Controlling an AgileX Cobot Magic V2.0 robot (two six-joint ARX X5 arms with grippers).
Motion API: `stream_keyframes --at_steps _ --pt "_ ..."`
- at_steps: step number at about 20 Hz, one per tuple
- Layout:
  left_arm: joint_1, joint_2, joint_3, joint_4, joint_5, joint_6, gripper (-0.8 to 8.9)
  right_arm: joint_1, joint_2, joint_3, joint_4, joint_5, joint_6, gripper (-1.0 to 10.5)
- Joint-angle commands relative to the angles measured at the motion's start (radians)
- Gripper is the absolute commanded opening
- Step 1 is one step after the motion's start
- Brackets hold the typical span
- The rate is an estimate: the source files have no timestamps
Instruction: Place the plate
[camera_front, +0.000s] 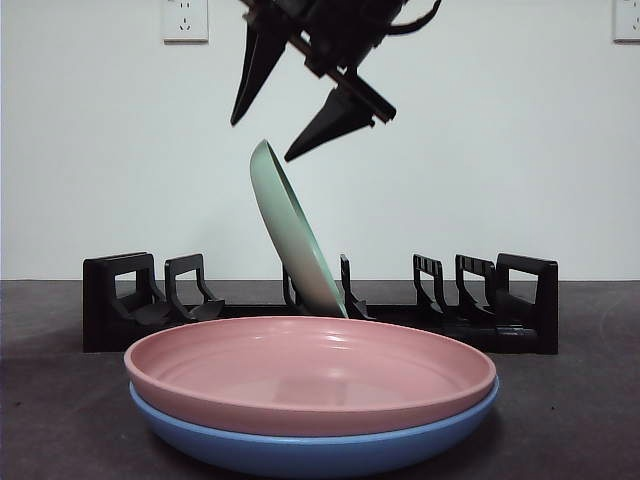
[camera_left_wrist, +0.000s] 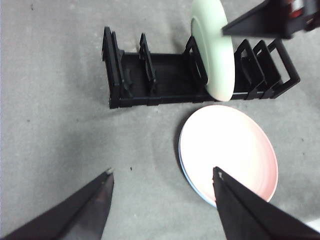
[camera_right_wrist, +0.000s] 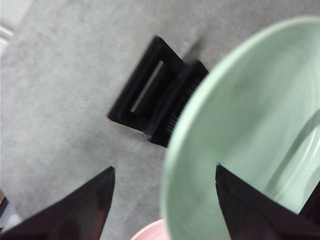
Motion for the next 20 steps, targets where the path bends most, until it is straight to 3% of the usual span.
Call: stream_keyframes --at_steps 1,7,10,14,20 --pt "-0.002 0.005 0.021 0.024 -0.004 0.005 3.12 0.006 0.037 0.027 0.008 -0.001 -0.011 2.6" --pt "-0.002 0.005 0.021 0.024 -0.005 0.005 3.12 0.006 0.041 0.027 0.004 -0.027 -0.008 0.2" --pt "-0.002 0.005 0.021 0.024 -0.005 0.005 3.12 0.006 0.040 0.029 0.002 -0.055 -0.007 0.1" --pt "-0.002 0.005 0.021 0.024 -0.007 0.004 3.12 0.000 0.015 0.047 -0.010 -0.164 0.011 0.1" --pt "-0.002 0.005 0.021 0.024 -0.007 0.003 3.12 -0.001 -0.121 0.059 -0.077 -0.167 -0.007 0.1"
